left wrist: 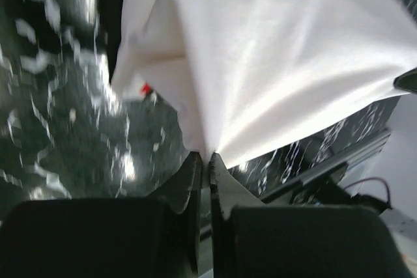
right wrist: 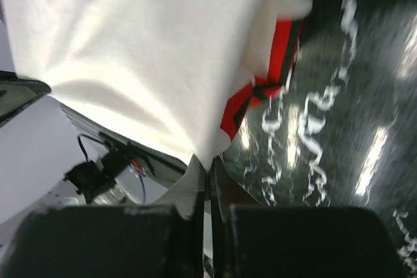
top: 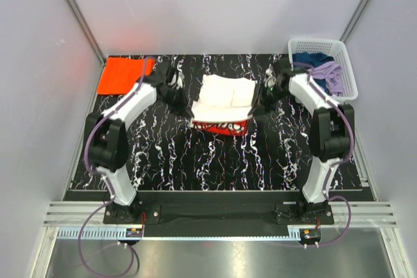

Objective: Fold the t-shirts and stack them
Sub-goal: Fold the tshirt

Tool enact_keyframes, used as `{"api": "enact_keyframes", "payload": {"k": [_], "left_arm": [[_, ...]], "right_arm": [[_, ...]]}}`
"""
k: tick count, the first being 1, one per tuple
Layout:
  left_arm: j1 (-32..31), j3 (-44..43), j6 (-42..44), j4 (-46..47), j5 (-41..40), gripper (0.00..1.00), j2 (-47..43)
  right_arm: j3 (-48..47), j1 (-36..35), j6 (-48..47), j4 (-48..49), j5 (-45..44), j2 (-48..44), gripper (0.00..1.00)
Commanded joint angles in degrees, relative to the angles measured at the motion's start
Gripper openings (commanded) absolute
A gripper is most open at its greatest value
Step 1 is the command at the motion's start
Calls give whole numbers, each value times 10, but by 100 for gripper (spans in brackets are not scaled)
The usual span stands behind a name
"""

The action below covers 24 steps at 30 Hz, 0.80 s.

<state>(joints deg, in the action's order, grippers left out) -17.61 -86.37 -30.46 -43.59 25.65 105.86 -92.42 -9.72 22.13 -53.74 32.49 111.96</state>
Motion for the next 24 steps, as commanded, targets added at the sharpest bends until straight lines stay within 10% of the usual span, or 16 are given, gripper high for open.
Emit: {"api": "enact_keyframes", "payload": {"k": [1,16,24], "left_arm": [[-12,84,12,-3,1,1,-122],[-137,478,-111,-39,-13,3,-499],[-162,456,-186,-97,-26,6,-640]], "right_arm": [[93,-21,6,-2,10,-117,0],[508,-140,156,28,4,-500,0],[508,-166,186,-80,-23,-630,0]]}}
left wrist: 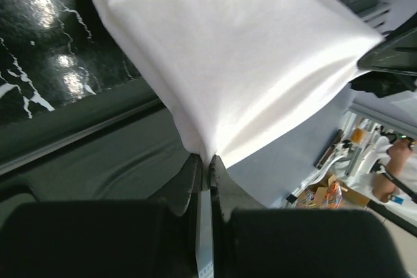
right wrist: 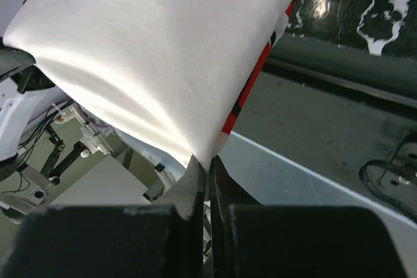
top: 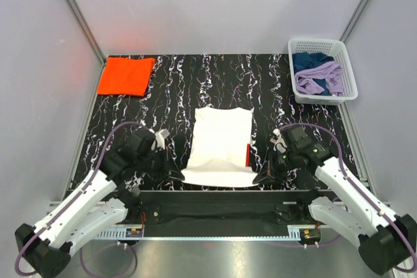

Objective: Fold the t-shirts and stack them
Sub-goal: Fold the tshirt

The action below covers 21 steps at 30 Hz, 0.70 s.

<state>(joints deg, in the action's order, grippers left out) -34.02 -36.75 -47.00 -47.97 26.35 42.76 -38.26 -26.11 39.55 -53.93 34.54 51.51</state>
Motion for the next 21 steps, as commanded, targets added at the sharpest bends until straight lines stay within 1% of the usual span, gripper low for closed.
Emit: {"api": "enact_keyframes", "payload": {"k": [1,2,3,4,5,6,7,8,9,10,11,13,14,16,17,18,20,21], "left_arm": [[2,-61,-15,-64,-42,6,1],[1,-99,-1,-65,-45,6,17],[2,-123,7,-68,-48,6,34],[3,-144,23,-71,-56,7,73],[3,-188,31,-72,-60,8,93],[4,-210,42,-73,-67,11,114],[9,-229,66,-79,-80,13,161],[14,-248,80,-79,-79,15,184],[31,-276,91,-78,-74,15,210],[40,-290,113,-73,-55,15,232],[49,-300,123,-67,-45,16,279],[72,-348,155,-60,-24,17,325],[78,-366,168,-62,-21,16,379],[95,-419,191,-56,-21,16,425],[104,-438,196,-51,-13,16,445],[118,-457,201,-49,-6,16,487],[128,-509,212,-48,-7,17,527],[140,-521,214,-42,-1,18,571]], "right_arm": [[-47,-2,16,-85,-47,-26,0],[-62,-2,16,-91,-52,-21,0],[-98,-2,14,-95,-57,-16,0],[-118,-1,3,-100,-79,8,0],[-138,-1,-3,-102,-87,24,0],[-173,1,-9,-101,-92,41,0],[-191,4,-26,-101,-109,80,0],[-207,7,-33,-93,-113,101,0],[-230,13,-40,-86,-111,118,0],[-239,35,-53,-79,-95,152,0],[-247,43,-56,-57,-85,167,0],[-270,68,-79,-45,-70,219,0],[-281,78,-90,-43,-65,239,0],[-311,96,-119,-39,-55,291,0],[-321,112,-128,-32,-50,307,0],[-348,121,-137,-31,-46,326,0],[-377,145,-163,-31,-30,388,0],[-411,153,-177,-31,-21,410,0]]}}
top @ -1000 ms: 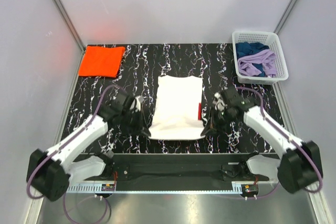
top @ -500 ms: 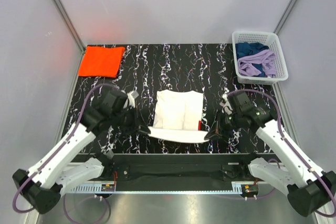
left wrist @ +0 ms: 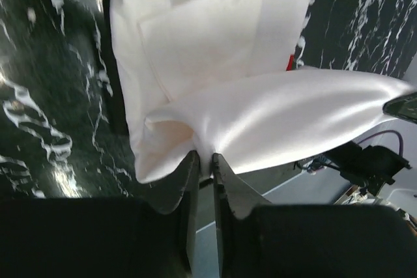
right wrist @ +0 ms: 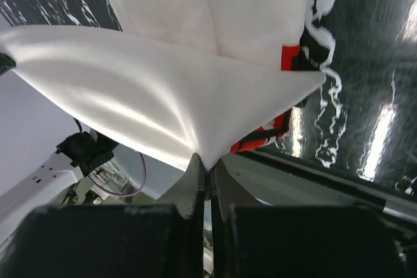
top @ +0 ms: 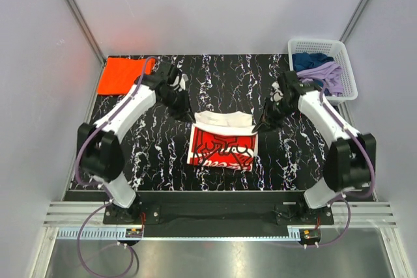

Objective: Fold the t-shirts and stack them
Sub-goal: Fold the tshirt

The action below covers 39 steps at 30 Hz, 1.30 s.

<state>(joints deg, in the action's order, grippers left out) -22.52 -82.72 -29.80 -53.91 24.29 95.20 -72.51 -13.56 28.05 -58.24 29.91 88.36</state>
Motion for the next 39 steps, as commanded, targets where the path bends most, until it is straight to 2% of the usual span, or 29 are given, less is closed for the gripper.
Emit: {"api": "enact_keyframes", "payload": {"k": [1,2,4,6,7,8,9,10,12,13,14,15,17,20,22,23,26,30,35,39], "left_arm": [[33,-79,45,22,39,18,70],[38,-115,46,25,41,18,98],[47,-148,53,48,24,34,166],[61,-226,55,45,35,39,224],[63,-259,62,31,11,43,284],[66,-298,64,24,-8,43,309],[83,-356,62,19,-11,40,333],[92,-376,47,27,-15,36,348],[109,-387,37,36,-28,36,332],[110,-372,45,62,-30,40,315],[109,-346,50,87,-18,50,265],[107,-276,59,145,37,54,241],[107,-235,95,153,72,57,200],[100,-149,149,151,95,57,158],[94,-63,148,215,112,59,132],[90,-47,148,229,107,61,120],[67,-35,154,217,79,61,131],[40,-30,131,207,48,56,171],[28,-10,112,224,37,52,179],[27,-10,109,204,23,52,183]], "right_arm": [[-86,34,-70,13,33,89,2],[-104,51,-78,13,39,114,9],[-155,68,-84,27,60,185,30],[-234,88,-96,39,80,246,48],[-269,91,-102,37,85,314,53],[-317,96,-112,3,85,352,54],[-410,99,-127,-10,81,385,54],[-456,98,-130,-20,63,432,54],[-591,98,-139,-96,22,469,54],[-612,98,-143,-114,17,479,57],[-603,98,-144,-122,20,471,59],[-579,98,-153,-119,25,440,61],[-501,96,-153,-80,25,394,65],[-300,81,-163,-3,33,313,70],[-237,70,-172,37,37,267,73],[-212,62,-172,64,34,256,78],[-133,46,-179,108,23,229,77],[-123,35,-172,127,3,246,71],[-141,32,-176,137,-21,270,61],[-150,31,-174,139,-14,284,57]]}}
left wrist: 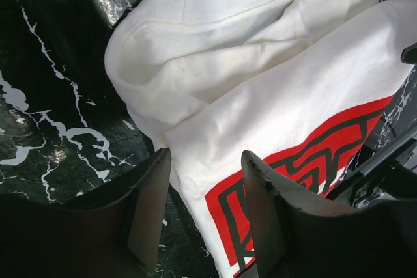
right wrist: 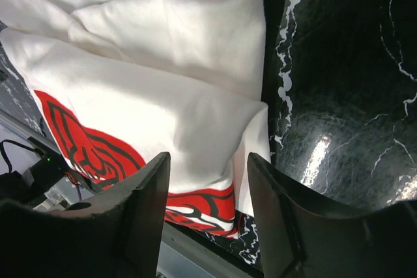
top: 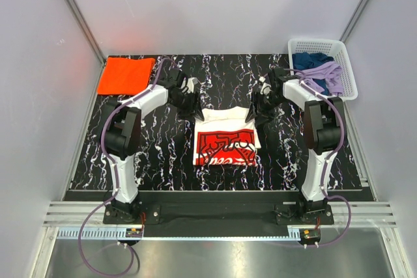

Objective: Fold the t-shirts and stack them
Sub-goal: Fold the tshirt

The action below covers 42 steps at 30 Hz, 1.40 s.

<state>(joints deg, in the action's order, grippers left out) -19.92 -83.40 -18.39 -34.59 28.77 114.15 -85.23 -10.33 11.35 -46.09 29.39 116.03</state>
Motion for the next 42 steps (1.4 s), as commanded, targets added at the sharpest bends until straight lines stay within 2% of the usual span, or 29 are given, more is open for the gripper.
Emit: {"api": "enact_keyframes", "payload": {"k": [1,8,11,14,15,18,19,22,26,34,37,41,42], "left_arm": [[1,-2,-5,8,-26,52,-8],[1,19,-13,-1,-54,55,-26],[0,17,-16,-7,-63,55,-18],[-1,10,-20,4,-32,52,-5],[-2,5,-18,6,-15,41,-2],[-2,11,-24,21,-3,24,-7],[-1,15,-26,24,-7,12,-20],[-1,35,-32,37,-17,0,-44],[-1,47,-38,42,-18,0,-78],[-1,45,-56,24,-65,0,-164],[0,5,-58,20,-67,0,-146],[12,-77,-53,-2,-57,0,-71],[15,-104,-50,-2,-58,0,-51]], "right_arm": [[-24,-1,-7,19,-6,8,57],[-19,-3,-7,24,-13,12,56],[-28,-3,-8,21,-10,18,49],[-29,-6,-5,21,2,17,42],[-28,-8,-5,21,4,13,37],[-26,-15,0,21,15,3,26],[-24,-16,2,21,17,-2,18],[-20,-20,10,13,21,-24,4],[-11,-20,26,10,18,-66,0],[-20,-21,45,-22,9,-110,0],[-55,-19,46,-21,9,-99,0],[-120,-15,38,-18,0,-36,0],[-138,-13,37,-16,1,4,0]]}}
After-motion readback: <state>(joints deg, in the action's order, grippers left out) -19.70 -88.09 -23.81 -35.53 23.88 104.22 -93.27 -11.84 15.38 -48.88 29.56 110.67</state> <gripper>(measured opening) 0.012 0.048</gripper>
